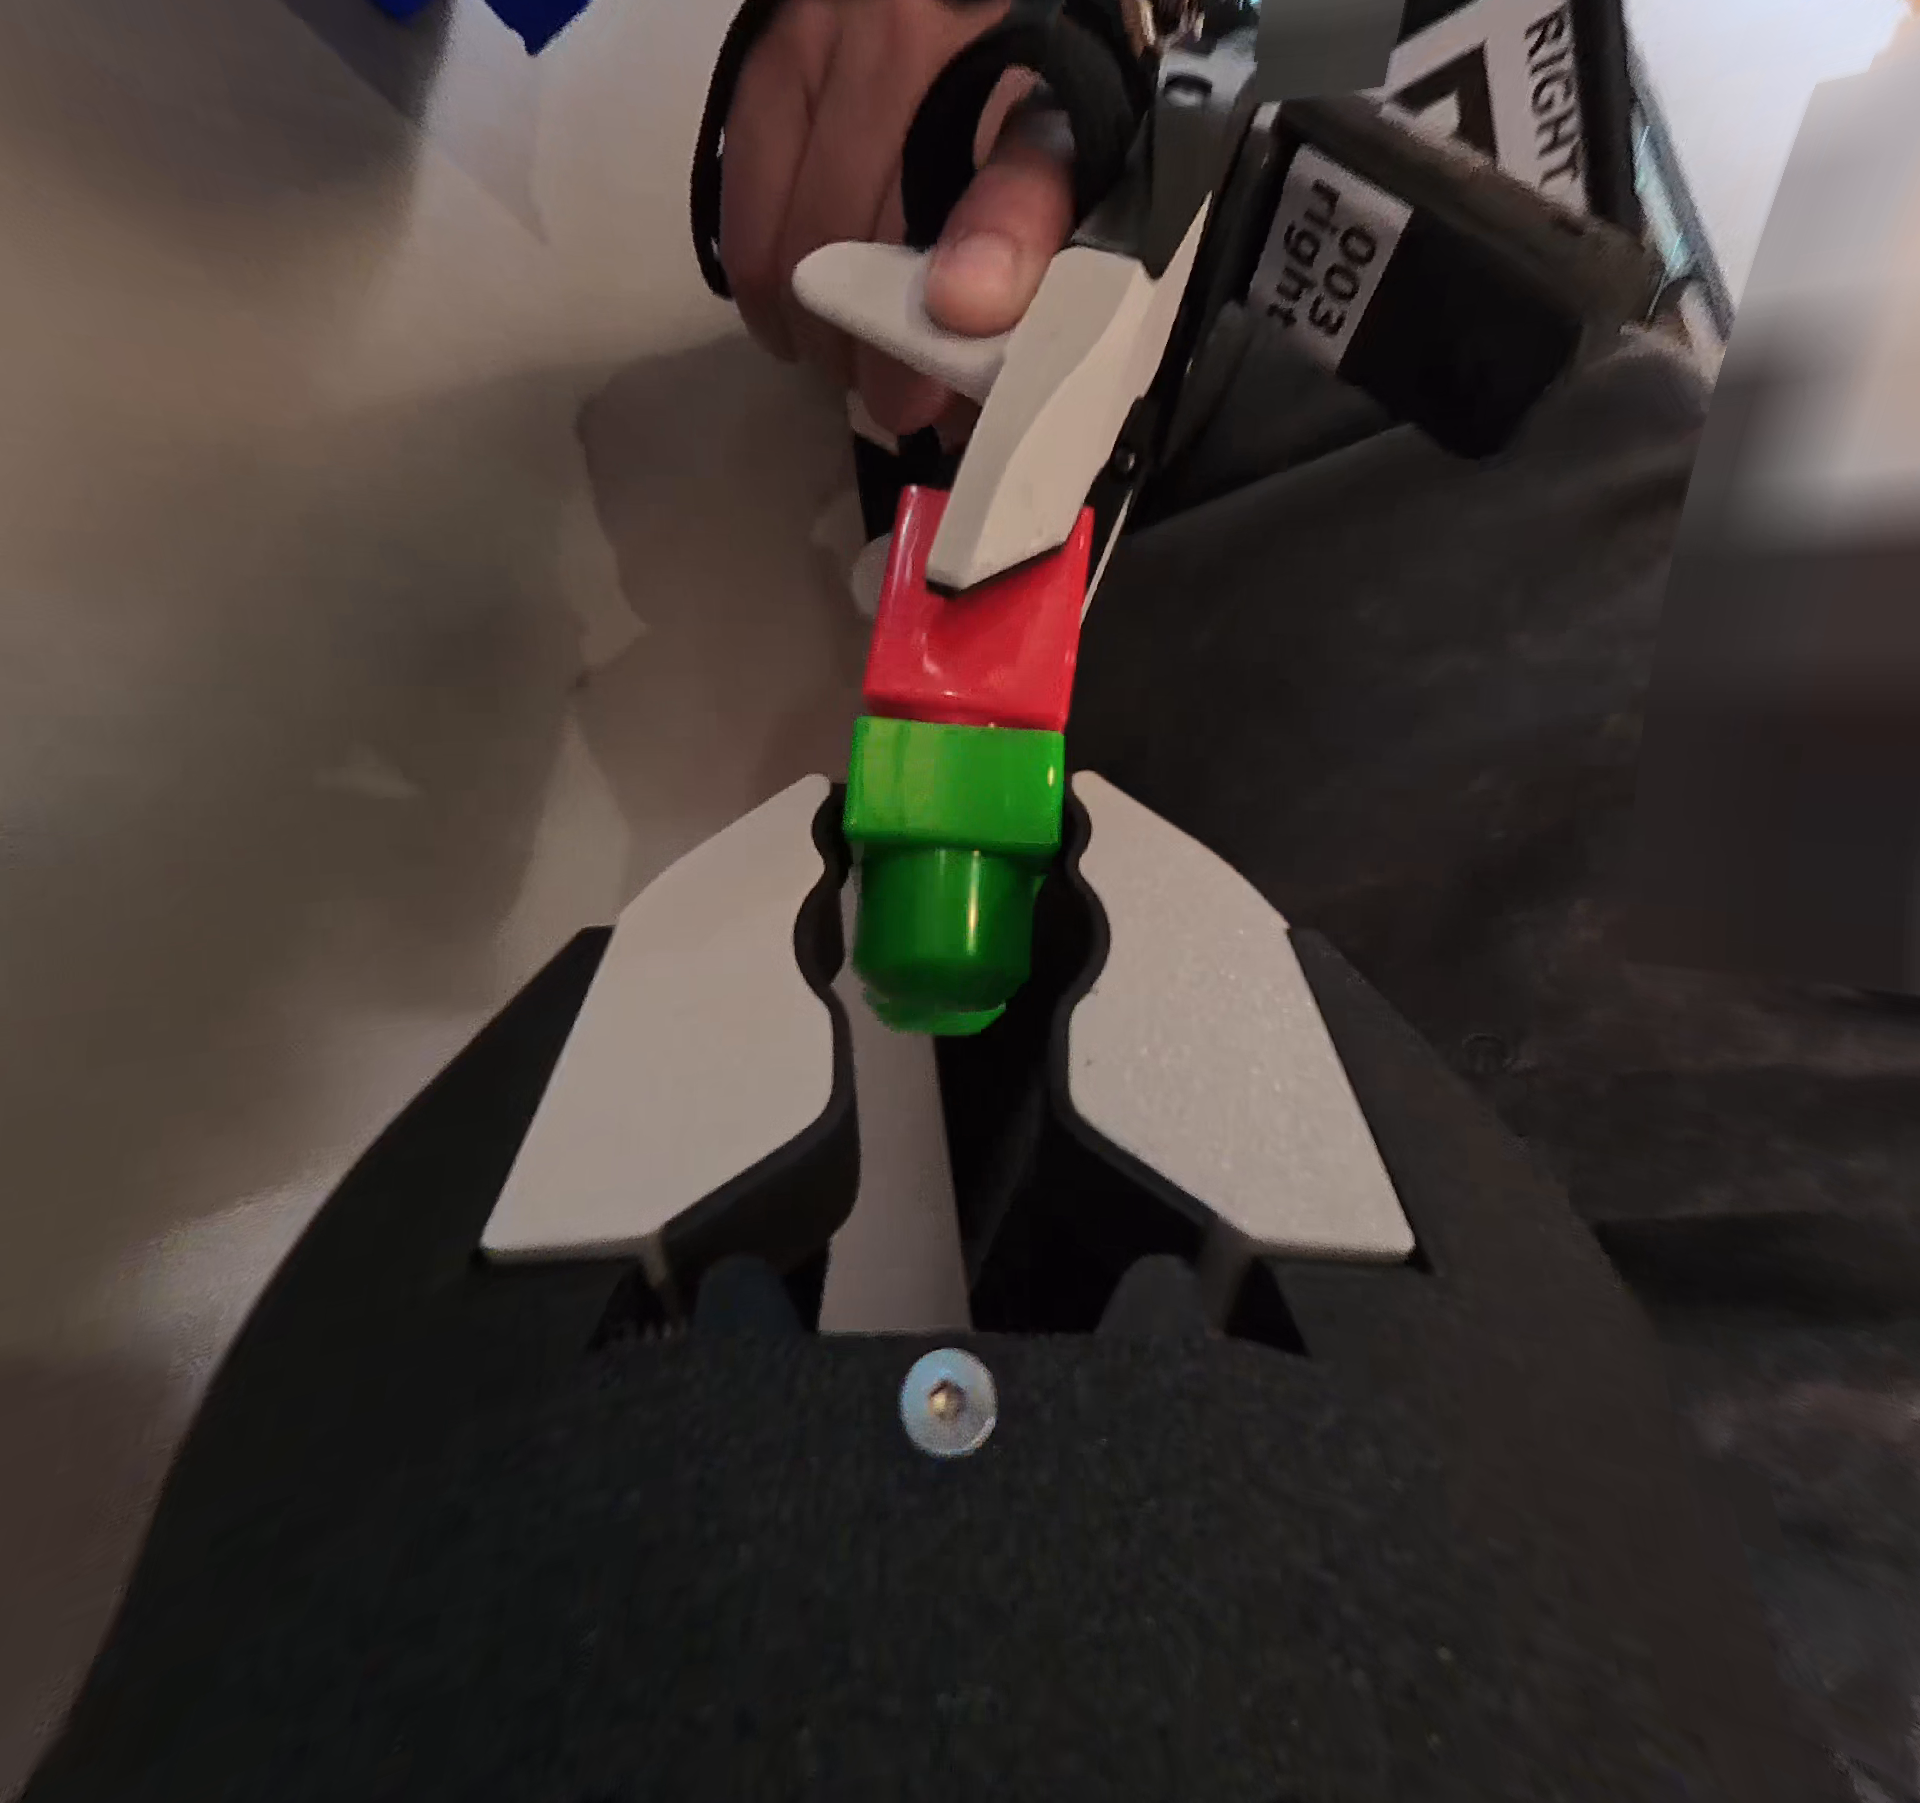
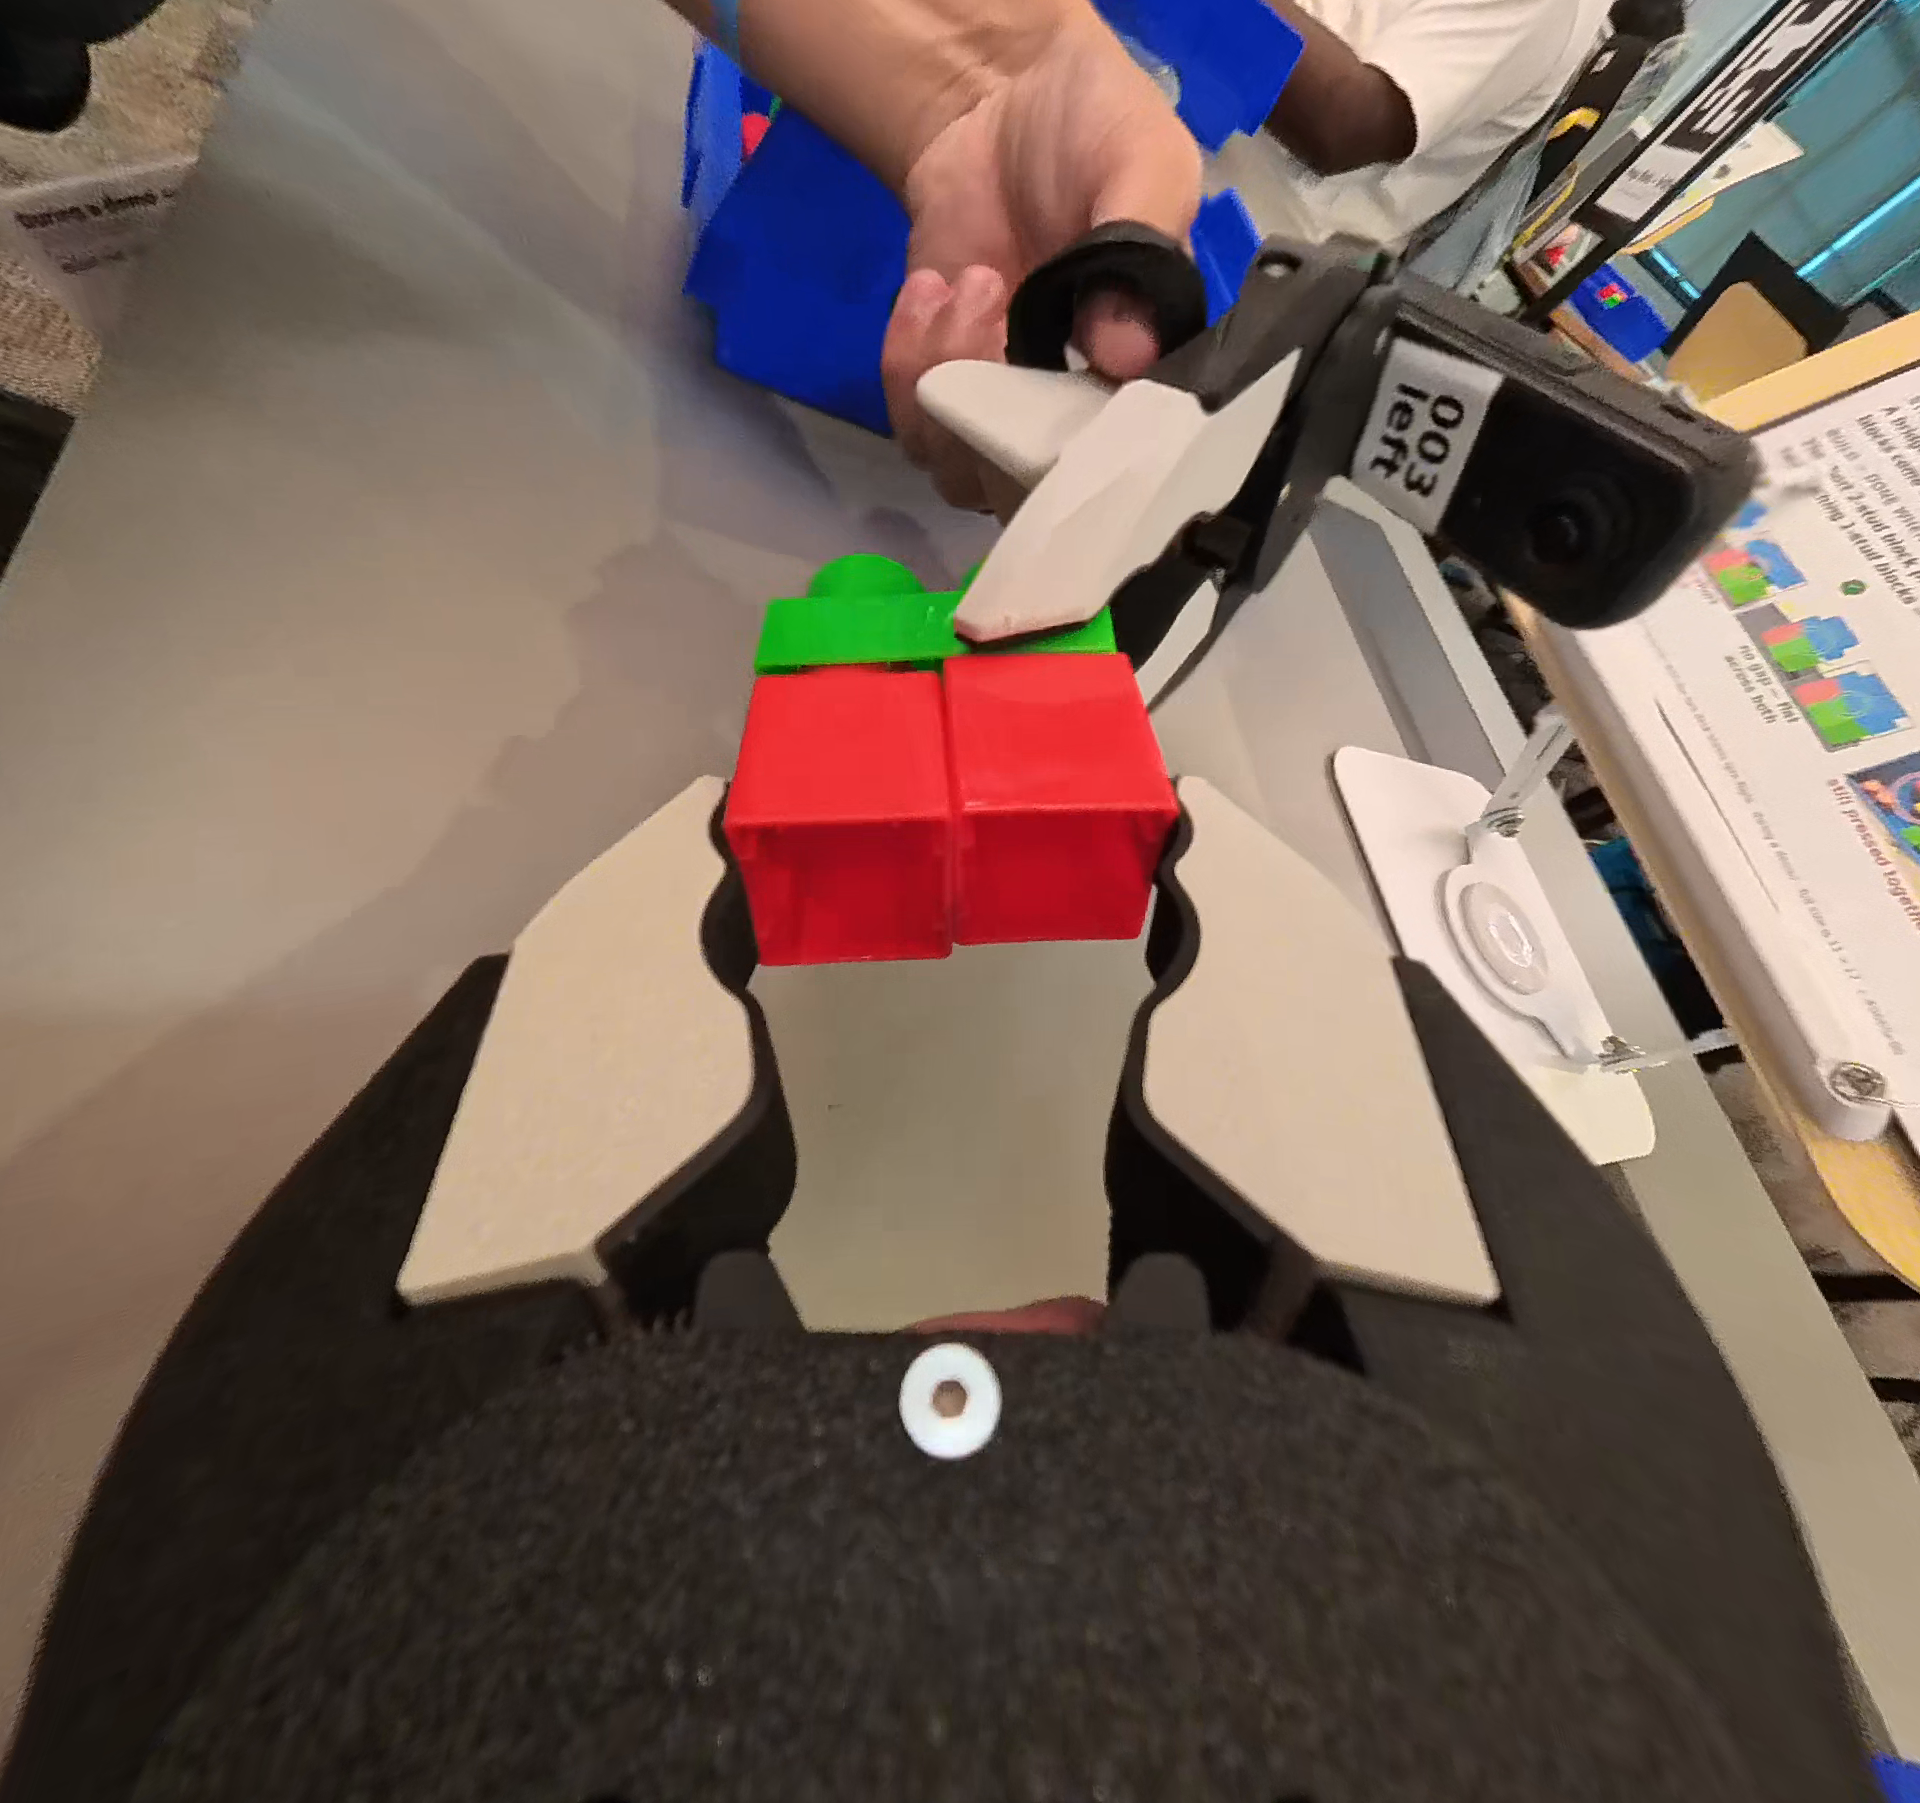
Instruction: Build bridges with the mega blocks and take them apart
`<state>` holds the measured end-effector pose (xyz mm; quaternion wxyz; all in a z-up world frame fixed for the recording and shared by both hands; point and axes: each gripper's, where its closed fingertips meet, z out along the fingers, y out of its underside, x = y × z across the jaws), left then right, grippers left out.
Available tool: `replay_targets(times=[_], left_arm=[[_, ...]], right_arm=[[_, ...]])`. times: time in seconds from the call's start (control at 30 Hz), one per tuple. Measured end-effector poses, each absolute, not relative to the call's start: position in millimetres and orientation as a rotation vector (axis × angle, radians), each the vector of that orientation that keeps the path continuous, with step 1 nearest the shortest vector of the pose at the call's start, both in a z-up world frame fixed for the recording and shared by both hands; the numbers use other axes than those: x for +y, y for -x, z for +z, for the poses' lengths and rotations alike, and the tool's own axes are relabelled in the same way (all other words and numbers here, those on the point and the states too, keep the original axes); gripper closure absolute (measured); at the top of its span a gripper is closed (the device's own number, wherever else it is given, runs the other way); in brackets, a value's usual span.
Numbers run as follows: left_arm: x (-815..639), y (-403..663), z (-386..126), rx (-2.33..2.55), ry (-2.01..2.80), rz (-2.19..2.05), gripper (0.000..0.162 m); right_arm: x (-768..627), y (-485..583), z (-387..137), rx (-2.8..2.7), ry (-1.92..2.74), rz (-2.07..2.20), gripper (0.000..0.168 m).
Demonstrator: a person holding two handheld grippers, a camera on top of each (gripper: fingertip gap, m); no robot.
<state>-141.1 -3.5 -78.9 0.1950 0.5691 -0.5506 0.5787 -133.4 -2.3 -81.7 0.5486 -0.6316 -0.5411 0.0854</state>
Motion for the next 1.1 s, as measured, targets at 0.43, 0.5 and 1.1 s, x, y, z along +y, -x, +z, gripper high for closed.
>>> replay_targets(times=[0.43, 0.5, 1.1], left_arm=[[-12.0, 151.0, -62.5, -1.414, -1.860, 1.889, 0.124], [-15.5, 149.8, -67.3, -1.395, -1.905, 1.919, 0.124], [-25.2, 165.0, -94.0, -1.173, -1.980, 2.083, 0.128]], right_arm=[[-6.8, 122.8, -64.0, -1.083, 1.442, 0.314, 0.094], [-8.2, 127.4, -68.1, -1.081, 1.438, 0.319, 0.094], [-14.1, 153.7, -94.1, -1.161, 1.436, 0.292, 0.094]])
